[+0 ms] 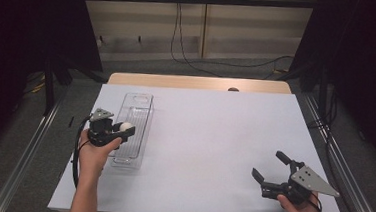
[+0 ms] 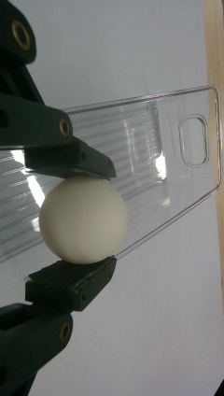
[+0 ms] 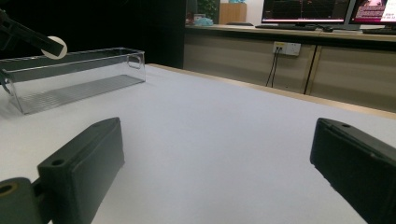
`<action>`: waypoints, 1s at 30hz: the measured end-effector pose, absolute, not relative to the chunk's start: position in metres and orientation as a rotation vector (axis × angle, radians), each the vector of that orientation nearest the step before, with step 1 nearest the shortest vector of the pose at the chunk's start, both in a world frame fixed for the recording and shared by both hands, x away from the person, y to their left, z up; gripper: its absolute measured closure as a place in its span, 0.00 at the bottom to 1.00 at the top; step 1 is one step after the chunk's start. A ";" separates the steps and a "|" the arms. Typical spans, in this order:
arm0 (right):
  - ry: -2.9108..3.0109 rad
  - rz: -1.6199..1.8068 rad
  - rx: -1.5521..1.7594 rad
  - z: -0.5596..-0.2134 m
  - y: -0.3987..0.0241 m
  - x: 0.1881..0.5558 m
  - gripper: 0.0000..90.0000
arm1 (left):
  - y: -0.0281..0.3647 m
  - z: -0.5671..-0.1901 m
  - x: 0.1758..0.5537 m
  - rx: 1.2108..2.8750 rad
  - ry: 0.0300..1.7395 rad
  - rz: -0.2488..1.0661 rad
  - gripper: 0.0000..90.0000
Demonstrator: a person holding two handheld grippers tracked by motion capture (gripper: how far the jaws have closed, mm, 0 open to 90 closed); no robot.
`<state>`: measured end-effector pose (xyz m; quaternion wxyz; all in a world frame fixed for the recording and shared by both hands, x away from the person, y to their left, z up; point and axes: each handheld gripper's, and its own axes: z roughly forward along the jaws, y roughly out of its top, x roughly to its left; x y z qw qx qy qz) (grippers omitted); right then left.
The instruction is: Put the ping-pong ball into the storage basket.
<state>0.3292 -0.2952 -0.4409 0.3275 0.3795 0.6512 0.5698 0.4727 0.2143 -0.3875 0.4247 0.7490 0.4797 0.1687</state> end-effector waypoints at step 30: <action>1.702 1.490 0.996 -0.441 -0.297 0.330 0.03 | 0.215 -0.393 0.473 1.857 1.233 0.493 0.38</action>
